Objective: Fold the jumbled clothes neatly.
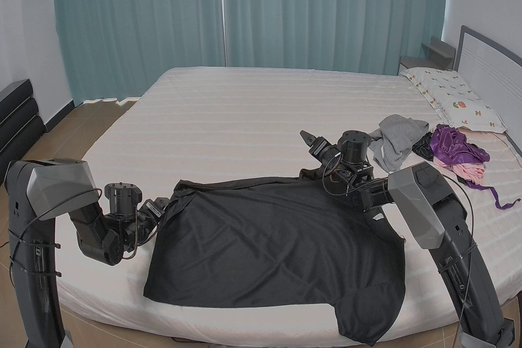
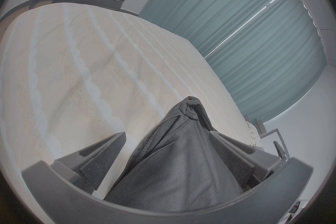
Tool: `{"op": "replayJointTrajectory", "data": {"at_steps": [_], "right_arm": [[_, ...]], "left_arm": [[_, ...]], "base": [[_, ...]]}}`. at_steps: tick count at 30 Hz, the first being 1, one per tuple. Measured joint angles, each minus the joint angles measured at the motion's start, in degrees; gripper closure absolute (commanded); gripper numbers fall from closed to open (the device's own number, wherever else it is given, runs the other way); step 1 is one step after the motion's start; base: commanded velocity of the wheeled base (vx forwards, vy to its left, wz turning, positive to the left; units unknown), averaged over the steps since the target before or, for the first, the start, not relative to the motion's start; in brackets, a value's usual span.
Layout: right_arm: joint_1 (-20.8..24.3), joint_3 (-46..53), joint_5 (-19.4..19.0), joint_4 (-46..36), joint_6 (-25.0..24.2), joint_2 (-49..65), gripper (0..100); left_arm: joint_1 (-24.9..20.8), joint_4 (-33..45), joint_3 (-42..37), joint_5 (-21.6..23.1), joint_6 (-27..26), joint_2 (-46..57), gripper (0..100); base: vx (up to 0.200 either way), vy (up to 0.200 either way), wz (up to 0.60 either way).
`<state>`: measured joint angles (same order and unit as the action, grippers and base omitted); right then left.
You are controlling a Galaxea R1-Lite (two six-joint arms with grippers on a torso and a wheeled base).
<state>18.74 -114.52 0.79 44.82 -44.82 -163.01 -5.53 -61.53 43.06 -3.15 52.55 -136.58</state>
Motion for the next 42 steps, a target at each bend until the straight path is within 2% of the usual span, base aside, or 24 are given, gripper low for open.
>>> {"op": "replayJointTrajectory", "data": {"at_steps": [4, 6, 11, 16, 21, 29, 36, 42], "right_arm": [[-1.60, -0.04, 0.62, 1.49, 3.72, 0.00, 0], [-2.12, -0.11, 1.17, -0.33, 4.13, -0.05, 0], [-4.22, 0.10, 3.45, -11.08, 4.95, 0.33, 0], [-7.28, 4.43, 3.47, -13.32, 5.36, 3.21, 0], [-9.56, 13.95, -0.04, -13.54, 5.67, 7.85, 0], [-13.99, 24.83, -5.22, -13.54, 6.12, 13.62, 0], [-17.29, 28.11, -8.25, -13.48, 6.27, 14.56, 0], [-17.69, 25.99, -8.51, -12.84, 5.77, 12.18, 0]], "left_arm": [[0.00, -0.16, -0.06, 0.00, -0.01, -0.11, 0], [0.00, -0.17, -0.09, 0.00, -0.01, -0.13, 0], [0.13, -0.05, 0.62, 0.11, 0.24, -0.16, 0], [0.16, 1.04, 2.26, 0.11, 0.33, -0.10, 0], [0.05, 6.49, 5.95, 0.04, 0.21, 0.52, 0], [-0.02, 19.79, 21.74, 0.61, -2.44, 0.54, 0], [-1.54, 21.65, 30.89, 0.77, -5.07, -4.96, 0], [-2.01, 18.26, 34.69, 0.41, -5.23, -9.61, 0]], "base": [[0.000, 0.000, 0.00], [0.000, 0.000, 0.00], [0.000, 0.000, 0.00], [0.000, 0.000, 0.00], [0.000, 0.000, 0.00], [0.000, 0.000, 0.00], [0.000, 0.000, 0.00], [0.000, 0.000, 0.00]]}}
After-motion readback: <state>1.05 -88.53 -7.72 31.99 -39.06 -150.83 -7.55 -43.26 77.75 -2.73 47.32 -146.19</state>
